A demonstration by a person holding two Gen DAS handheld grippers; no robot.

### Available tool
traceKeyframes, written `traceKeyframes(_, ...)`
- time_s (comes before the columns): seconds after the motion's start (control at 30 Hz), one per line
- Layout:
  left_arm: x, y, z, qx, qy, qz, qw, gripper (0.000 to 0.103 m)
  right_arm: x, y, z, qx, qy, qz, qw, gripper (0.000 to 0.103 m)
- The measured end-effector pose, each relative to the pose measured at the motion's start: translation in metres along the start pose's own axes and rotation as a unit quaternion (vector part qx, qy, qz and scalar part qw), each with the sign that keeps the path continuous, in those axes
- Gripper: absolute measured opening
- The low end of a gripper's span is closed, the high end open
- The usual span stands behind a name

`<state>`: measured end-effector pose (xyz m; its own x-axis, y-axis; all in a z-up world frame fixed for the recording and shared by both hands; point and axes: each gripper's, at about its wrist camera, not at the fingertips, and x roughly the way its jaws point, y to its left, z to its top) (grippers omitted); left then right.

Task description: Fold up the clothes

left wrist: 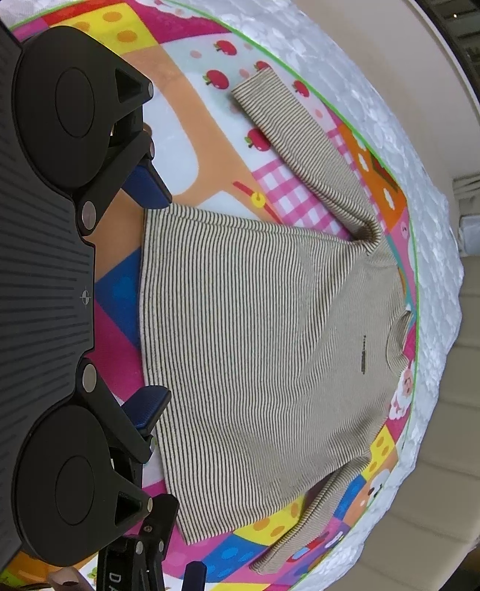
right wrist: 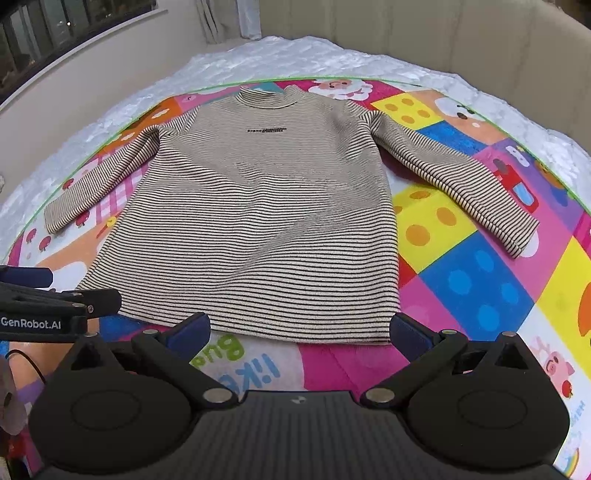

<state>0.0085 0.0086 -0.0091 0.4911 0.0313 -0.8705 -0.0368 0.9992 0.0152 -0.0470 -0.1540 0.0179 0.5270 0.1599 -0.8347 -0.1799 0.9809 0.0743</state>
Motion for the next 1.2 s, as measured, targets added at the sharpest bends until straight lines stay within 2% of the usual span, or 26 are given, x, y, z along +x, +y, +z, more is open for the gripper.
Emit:
traceKeyframes(0.73, 0.016, 0.001, 0.006, -0.005, 0.012, 0.000, 0.9999, 0.103, 0.018, -0.009, 0.003, 0.012, 0.012, 0.011, 1.000, 0.103)
traceKeyframes(0.9, 0.018, 0.011, 0.020, -0.009, -0.025, -0.040, 0.9988, 0.103, 0.023, -0.023, 0.012, 0.033, -0.005, 0.029, 0.999, 0.103)
traceKeyframes(0.97, 0.020, 0.021, 0.027, -0.011, -0.055, -0.070, 0.9960, 0.103, 0.026, -0.029, 0.016, 0.041, -0.011, 0.036, 0.998, 0.103)
traceKeyframes(1.1, 0.031, 0.050, 0.047, -0.052, -0.080, -0.088, 0.9915, 0.103, 0.030, -0.040, 0.023, 0.058, -0.024, 0.050, 0.997, 0.103)
traceKeyframes(1.2, 0.041, 0.091, 0.061, -0.132, -0.080, -0.088, 0.9841, 0.103, 0.039, -0.041, 0.028, 0.059, -0.028, 0.056, 0.996, 0.103)
